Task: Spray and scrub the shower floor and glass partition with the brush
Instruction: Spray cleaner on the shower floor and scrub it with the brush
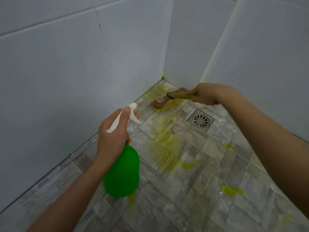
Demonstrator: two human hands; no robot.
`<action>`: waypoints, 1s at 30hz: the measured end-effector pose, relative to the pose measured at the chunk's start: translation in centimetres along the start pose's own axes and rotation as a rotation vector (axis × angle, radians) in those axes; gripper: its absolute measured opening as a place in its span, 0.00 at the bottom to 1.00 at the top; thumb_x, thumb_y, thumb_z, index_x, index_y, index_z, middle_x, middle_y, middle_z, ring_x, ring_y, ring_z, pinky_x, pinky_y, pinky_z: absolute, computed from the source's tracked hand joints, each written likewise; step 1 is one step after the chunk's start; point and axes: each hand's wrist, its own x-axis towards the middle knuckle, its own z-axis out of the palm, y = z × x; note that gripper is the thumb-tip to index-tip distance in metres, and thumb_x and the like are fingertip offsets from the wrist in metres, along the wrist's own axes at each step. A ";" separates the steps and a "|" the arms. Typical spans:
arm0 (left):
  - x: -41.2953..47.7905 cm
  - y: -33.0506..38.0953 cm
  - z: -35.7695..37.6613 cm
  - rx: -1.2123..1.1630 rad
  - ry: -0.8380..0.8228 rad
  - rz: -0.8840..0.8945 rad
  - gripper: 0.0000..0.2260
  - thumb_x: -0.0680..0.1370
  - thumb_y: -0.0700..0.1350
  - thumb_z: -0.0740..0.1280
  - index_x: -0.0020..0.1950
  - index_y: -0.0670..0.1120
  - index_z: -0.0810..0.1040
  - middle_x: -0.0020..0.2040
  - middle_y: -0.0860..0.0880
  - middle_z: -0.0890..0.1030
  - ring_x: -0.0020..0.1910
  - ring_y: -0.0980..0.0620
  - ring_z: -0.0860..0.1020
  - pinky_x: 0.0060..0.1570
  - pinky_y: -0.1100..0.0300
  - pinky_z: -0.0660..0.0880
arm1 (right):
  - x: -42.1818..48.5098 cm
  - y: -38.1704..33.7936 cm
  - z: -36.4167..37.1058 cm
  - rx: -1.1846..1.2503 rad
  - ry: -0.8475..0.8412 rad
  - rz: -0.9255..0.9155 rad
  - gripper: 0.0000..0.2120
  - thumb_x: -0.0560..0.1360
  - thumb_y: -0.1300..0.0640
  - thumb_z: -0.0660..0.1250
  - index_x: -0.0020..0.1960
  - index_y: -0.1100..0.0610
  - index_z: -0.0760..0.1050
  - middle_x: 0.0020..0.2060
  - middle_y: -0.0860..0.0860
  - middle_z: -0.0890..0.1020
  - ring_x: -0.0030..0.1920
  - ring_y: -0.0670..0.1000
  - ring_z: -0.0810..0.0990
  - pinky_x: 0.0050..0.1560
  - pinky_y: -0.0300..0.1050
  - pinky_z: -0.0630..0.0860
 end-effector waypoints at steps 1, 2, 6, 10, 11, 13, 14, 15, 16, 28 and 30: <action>0.0 -0.1 -0.1 0.011 0.002 -0.005 0.17 0.78 0.63 0.60 0.49 0.56 0.85 0.46 0.31 0.82 0.20 0.52 0.71 0.24 0.58 0.73 | -0.1 -0.2 -0.8 -0.044 -0.023 0.017 0.17 0.79 0.52 0.60 0.67 0.51 0.73 0.30 0.52 0.76 0.26 0.51 0.73 0.28 0.40 0.68; 0.1 -0.1 -0.1 0.012 0.007 -0.014 0.18 0.77 0.64 0.60 0.50 0.55 0.85 0.46 0.32 0.82 0.21 0.52 0.71 0.25 0.57 0.74 | -0.1 -0.7 -1.1 -0.065 -0.024 0.012 0.17 0.78 0.53 0.60 0.66 0.53 0.74 0.31 0.53 0.77 0.26 0.52 0.73 0.29 0.41 0.69; 0.2 -0.2 0.2 0.008 0.018 -0.024 0.17 0.78 0.63 0.59 0.51 0.55 0.84 0.47 0.35 0.84 0.20 0.53 0.71 0.25 0.57 0.74 | 1.3 -2.1 1.0 0.043 0.061 -0.098 0.20 0.81 0.53 0.58 0.72 0.50 0.67 0.45 0.55 0.80 0.39 0.55 0.78 0.39 0.42 0.70; 0.1 -0.1 0.0 -0.006 0.015 -0.027 0.16 0.77 0.63 0.60 0.49 0.58 0.84 0.47 0.33 0.83 0.21 0.52 0.71 0.25 0.57 0.73 | -0.7 -1.4 -2.8 -0.024 -0.126 -0.002 0.16 0.77 0.43 0.58 0.63 0.41 0.73 0.25 0.51 0.73 0.23 0.50 0.67 0.27 0.38 0.65; 0.1 0.0 -0.1 -0.012 0.016 -0.032 0.15 0.77 0.63 0.60 0.48 0.60 0.84 0.47 0.33 0.82 0.22 0.51 0.71 0.26 0.56 0.73 | -0.9 -1.7 -3.4 -0.074 -0.147 0.016 0.18 0.76 0.41 0.58 0.65 0.41 0.72 0.23 0.50 0.73 0.21 0.50 0.66 0.26 0.38 0.65; 0.2 0.0 -0.2 -0.019 0.023 -0.035 0.14 0.77 0.62 0.60 0.47 0.61 0.84 0.47 0.33 0.82 0.22 0.51 0.71 0.27 0.56 0.73 | -0.3 -3.0 -2.1 -0.093 -0.067 -0.025 0.20 0.77 0.40 0.58 0.63 0.48 0.75 0.28 0.51 0.77 0.25 0.51 0.71 0.29 0.40 0.68; 0.2 0.0 -0.1 -0.015 0.027 -0.031 0.14 0.78 0.62 0.60 0.48 0.60 0.84 0.47 0.33 0.83 0.21 0.52 0.71 0.27 0.57 0.73 | 0.6 -3.3 -0.8 -0.047 0.005 -0.077 0.20 0.78 0.43 0.58 0.65 0.51 0.74 0.35 0.52 0.79 0.30 0.52 0.74 0.33 0.43 0.70; 0.2 0.0 0.0 -0.009 0.030 -0.027 0.15 0.78 0.62 0.60 0.49 0.57 0.84 0.47 0.33 0.83 0.21 0.52 0.71 0.26 0.57 0.73 | 1.2 -3.6 0.4 -0.001 0.048 -0.112 0.19 0.80 0.47 0.57 0.68 0.52 0.72 0.40 0.53 0.79 0.34 0.53 0.76 0.36 0.44 0.71; 0.2 -0.1 0.0 -0.006 0.030 -0.024 0.16 0.78 0.61 0.60 0.50 0.55 0.85 0.47 0.34 0.83 0.21 0.53 0.71 0.26 0.58 0.73 | 1.4 -3.5 1.0 0.029 0.055 -0.129 0.19 0.81 0.51 0.57 0.71 0.51 0.69 0.41 0.53 0.79 0.36 0.53 0.76 0.35 0.44 0.72; -0.1 0.0 -0.4 -0.003 0.012 -0.011 0.15 0.80 0.60 0.60 0.46 0.58 0.85 0.47 0.33 0.82 0.21 0.52 0.71 0.24 0.58 0.72 | 0.8 -3.8 0.0 0.023 -0.017 -0.151 0.20 0.80 0.52 0.59 0.71 0.43 0.67 0.39 0.53 0.80 0.33 0.53 0.76 0.34 0.43 0.72; -0.3 -0.1 -0.7 0.012 0.018 0.003 0.15 0.83 0.56 0.60 0.46 0.57 0.85 0.46 0.41 0.85 0.21 0.51 0.71 0.25 0.58 0.73 | -1.0 -4.2 -2.5 -0.080 -0.101 -0.062 0.18 0.78 0.48 0.61 0.68 0.45 0.72 0.28 0.51 0.75 0.25 0.50 0.70 0.29 0.40 0.67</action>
